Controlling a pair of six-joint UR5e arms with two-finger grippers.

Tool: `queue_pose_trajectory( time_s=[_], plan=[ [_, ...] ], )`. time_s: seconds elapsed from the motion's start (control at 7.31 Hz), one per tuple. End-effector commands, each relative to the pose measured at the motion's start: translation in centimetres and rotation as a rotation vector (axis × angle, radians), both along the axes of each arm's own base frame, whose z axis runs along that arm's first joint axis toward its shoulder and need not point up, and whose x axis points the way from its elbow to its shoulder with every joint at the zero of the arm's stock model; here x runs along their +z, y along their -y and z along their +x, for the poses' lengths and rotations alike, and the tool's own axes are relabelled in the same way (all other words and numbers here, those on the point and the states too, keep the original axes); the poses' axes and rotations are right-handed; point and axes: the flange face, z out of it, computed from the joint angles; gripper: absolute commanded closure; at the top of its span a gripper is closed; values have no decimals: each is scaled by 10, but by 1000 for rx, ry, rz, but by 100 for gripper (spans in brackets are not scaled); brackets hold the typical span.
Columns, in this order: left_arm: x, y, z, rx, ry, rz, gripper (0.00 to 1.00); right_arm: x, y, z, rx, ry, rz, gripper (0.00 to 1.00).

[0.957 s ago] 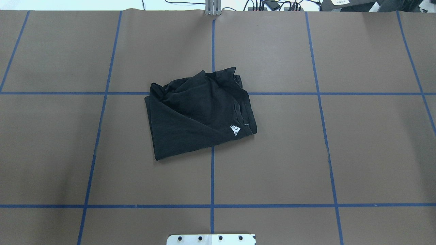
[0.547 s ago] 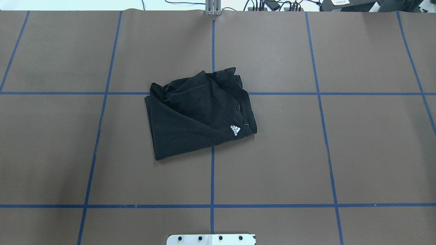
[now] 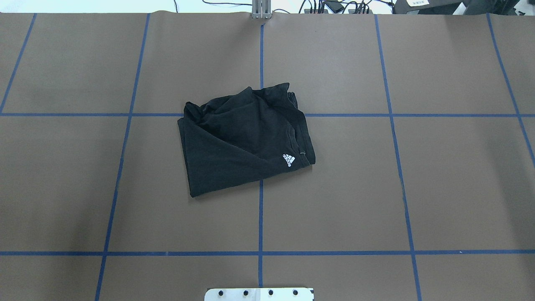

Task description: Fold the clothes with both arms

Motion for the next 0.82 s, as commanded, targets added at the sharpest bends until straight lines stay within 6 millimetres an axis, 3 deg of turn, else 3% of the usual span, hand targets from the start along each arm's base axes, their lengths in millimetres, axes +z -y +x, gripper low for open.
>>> queue_pose_trajectory(
  time_s=[0.0,0.27,0.68],
  plan=[
    [0,0,1,1,-1,-1,0,-12,0,-13,3,11,-13,0],
    [0,-1,1,0,-1,-4,0,11,-4,-14,1,28,-61,0],
    [23,-17,1,3,2,-51,0,18,-15,-15,-1,28,-73,0]
  ],
)
